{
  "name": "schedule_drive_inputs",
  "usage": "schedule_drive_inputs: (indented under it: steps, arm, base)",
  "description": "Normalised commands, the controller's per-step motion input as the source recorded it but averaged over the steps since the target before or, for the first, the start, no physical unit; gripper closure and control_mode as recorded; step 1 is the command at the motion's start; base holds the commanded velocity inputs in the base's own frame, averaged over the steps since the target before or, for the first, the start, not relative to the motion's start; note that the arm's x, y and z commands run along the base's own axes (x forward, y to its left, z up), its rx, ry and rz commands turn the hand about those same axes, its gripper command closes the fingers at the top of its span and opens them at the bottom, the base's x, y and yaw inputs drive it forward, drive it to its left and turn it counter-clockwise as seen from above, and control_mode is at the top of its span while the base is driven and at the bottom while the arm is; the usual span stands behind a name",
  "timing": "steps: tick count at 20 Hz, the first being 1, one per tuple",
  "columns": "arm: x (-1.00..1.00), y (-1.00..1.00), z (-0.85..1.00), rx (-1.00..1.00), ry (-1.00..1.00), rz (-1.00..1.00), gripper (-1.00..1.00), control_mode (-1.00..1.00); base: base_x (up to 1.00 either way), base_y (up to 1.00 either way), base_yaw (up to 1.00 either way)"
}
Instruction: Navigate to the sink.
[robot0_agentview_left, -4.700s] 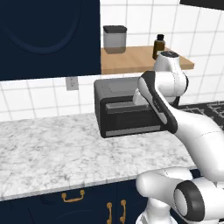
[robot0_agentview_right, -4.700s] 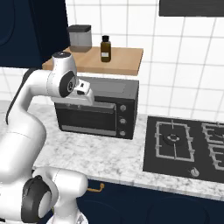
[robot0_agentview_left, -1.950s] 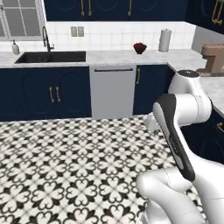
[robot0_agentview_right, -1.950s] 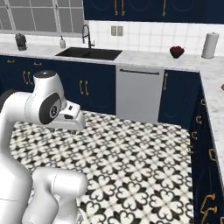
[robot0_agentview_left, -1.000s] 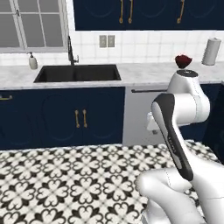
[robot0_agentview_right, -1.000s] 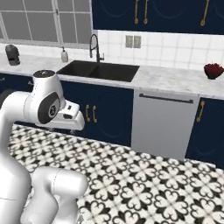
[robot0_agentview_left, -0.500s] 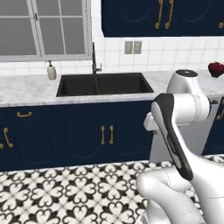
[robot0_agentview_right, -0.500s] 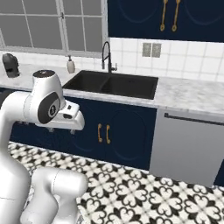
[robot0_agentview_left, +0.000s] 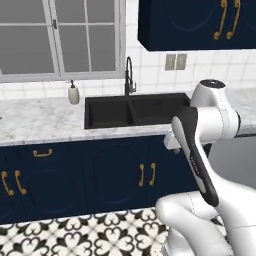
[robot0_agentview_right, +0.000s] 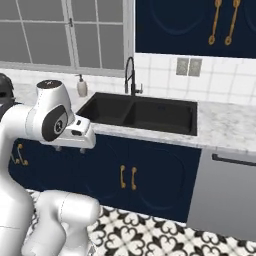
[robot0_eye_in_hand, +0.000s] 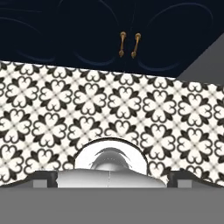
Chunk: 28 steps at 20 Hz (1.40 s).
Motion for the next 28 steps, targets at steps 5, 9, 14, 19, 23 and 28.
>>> schedule_drive_inputs:
  steps: [5, 9, 14, 19, 23, 28]
  arm:
    - [0.0, 0.0, 0.0, 0.0, 0.0, 0.0, -1.0, 1.0]
    - [0.0, 0.0, 0.0, 0.0, 0.0, 0.0, -1.0, 1.0]
    - [0.0, 0.0, 0.0, 0.0, 0.0, 0.0, -1.0, 1.0]
    - [0.0, 0.0, 0.0, 0.0, 0.0, 0.0, -1.0, 1.0]
    - [0.0, 0.0, 0.0, 0.0, 0.0, 0.0, -1.0, 1.0]
    - [0.0, 0.0, 0.0, 0.0, 0.0, 0.0, -1.0, 1.0]
  base:
    - [0.84, 0.23, -0.05]
    - [0.84, 0.0, 0.0]
    - [0.77, 0.0, 0.0]
    - [0.54, 0.0, 0.0]
    - [0.42, 0.0, 0.0]
    - [0.35, 0.0, 0.0]
